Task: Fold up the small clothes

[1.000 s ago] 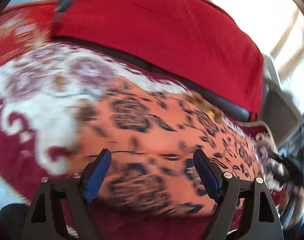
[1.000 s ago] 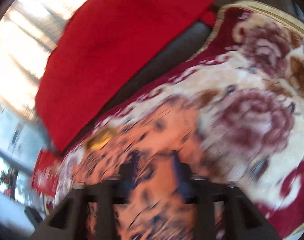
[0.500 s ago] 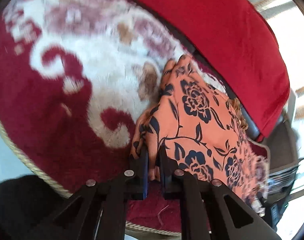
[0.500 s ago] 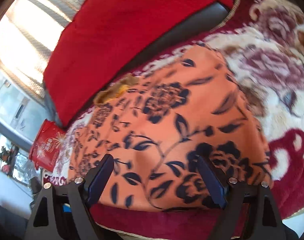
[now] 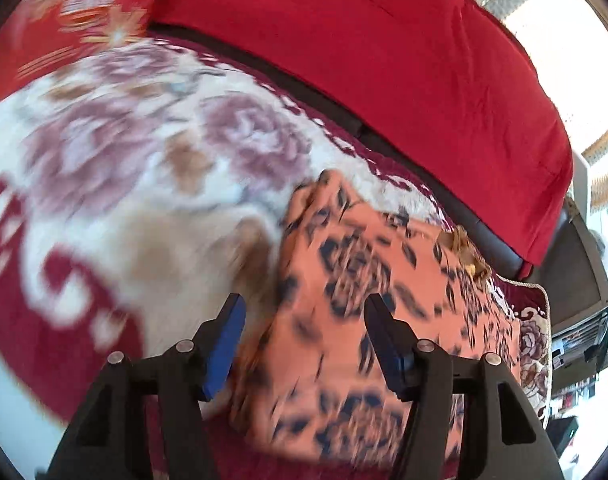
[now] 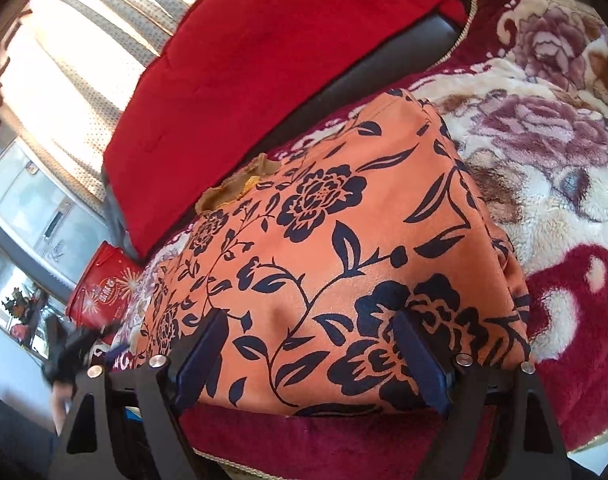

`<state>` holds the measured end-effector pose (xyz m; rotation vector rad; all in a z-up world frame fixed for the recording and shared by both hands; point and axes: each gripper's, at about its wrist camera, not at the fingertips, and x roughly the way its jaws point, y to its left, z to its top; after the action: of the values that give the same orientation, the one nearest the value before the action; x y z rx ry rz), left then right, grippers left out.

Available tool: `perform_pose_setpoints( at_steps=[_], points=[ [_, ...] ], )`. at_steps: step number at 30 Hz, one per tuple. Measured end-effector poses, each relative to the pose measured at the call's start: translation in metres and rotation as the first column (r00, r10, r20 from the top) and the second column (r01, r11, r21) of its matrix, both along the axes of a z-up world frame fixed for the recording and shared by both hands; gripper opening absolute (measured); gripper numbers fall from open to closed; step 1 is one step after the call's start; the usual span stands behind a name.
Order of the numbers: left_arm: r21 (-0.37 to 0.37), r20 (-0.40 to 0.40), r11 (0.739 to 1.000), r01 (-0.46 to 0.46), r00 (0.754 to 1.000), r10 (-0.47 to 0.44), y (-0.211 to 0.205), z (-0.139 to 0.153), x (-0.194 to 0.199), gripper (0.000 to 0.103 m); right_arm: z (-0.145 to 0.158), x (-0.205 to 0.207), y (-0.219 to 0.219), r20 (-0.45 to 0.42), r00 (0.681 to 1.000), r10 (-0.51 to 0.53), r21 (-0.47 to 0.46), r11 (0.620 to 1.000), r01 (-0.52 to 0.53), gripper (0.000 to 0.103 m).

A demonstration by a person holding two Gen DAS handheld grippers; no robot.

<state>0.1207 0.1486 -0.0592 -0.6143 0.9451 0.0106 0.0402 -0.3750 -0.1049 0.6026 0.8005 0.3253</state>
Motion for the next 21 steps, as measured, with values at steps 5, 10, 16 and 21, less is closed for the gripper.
perform_pose_setpoints(
  at_steps=[5,10,16,21],
  points=[
    [0.057,-0.087,0.998,0.006,0.996,-0.001,0.000,-0.017,0.077,0.057,-0.003,0.000,-0.010,0.011,1.000,-0.005,0.081,0.997,0.004,0.087],
    [0.162,-0.125,0.980,-0.111,0.983,0.132,0.020,-0.025,0.101,0.034,-0.003,-0.001,-0.014,0.021,1.000,0.012,0.099,0.995,-0.015,0.087],
    [0.144,-0.019,0.987,-0.065,0.997,0.068,0.011,0.009,0.056,0.041,-0.004,-0.004,-0.015,0.026,1.000,0.008,0.109,0.994,-0.011,0.087],
    [-0.002,0.005,1.000,-0.003,1.000,0.003,0.000,0.005,0.006,0.068,-0.004,-0.006,-0.016,0.029,1.000,0.005,0.111,0.994,-0.008,0.087]
  ],
)
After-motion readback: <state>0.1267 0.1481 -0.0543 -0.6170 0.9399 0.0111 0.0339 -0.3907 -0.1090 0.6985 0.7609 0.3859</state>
